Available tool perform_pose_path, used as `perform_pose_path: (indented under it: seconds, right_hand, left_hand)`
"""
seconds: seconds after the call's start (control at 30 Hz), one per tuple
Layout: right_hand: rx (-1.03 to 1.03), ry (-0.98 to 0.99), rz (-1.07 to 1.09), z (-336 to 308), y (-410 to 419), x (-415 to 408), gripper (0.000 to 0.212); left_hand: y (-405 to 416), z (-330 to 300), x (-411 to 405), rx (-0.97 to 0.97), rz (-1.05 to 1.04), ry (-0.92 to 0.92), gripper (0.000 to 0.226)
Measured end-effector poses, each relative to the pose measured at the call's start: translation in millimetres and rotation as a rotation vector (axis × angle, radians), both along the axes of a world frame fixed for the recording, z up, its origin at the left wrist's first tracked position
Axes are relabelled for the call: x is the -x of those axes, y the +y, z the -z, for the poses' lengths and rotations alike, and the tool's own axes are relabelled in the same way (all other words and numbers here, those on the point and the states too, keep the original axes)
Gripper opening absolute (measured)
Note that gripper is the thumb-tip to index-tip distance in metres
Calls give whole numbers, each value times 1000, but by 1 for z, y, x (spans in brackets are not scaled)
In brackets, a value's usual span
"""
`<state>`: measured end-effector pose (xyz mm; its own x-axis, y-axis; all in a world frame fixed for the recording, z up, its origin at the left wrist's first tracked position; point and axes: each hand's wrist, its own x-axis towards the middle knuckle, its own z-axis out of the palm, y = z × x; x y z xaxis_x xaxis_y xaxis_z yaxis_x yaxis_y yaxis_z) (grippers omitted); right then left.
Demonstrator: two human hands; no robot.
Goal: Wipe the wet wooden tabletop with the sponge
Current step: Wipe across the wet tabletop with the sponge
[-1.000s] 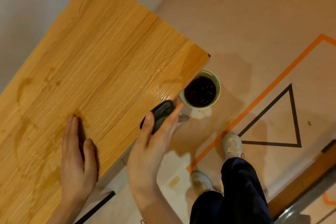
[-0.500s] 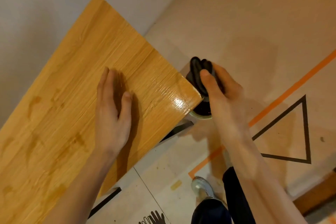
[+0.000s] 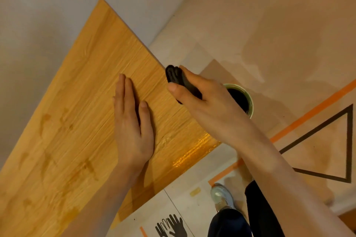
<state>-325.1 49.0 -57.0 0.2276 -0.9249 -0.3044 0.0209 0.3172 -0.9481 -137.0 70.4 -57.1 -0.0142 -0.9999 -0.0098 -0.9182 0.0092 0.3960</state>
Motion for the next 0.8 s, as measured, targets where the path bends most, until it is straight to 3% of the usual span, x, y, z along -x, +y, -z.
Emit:
perform_pose_path:
  seconds: [0.1, 0.2, 0.3, 0.37, 0.47, 0.63, 0.8]
  right_hand:
    - [-40, -16, -39, 3, -21, -12, 41]
    - [-23, 69, -58, 2, 26, 3, 60]
    - [-72, 81, -69, -5, 72, 27, 63]
    - [-130, 37, -61, -6, 70, 33, 56]
    - [-59, 47, -79, -7, 34, 19, 37]
    - [66, 322, -124, -4, -29, -24, 54]
    - [217, 774, -129, -21, 35, -17, 57]
  left_hand:
    - [-1, 0, 0, 5, 5, -2, 55]
    - [0, 0, 0, 10, 13, -5, 55]
    - [1, 0, -1, 11, 8, -2, 55]
    - [0, 1, -1, 11, 10, -2, 55]
    - [-2, 2, -2, 9, 6, -6, 55]
    - [-1, 5, -6, 21, 36, -13, 55]
    - [0, 8, -7, 14, 34, -39, 58]
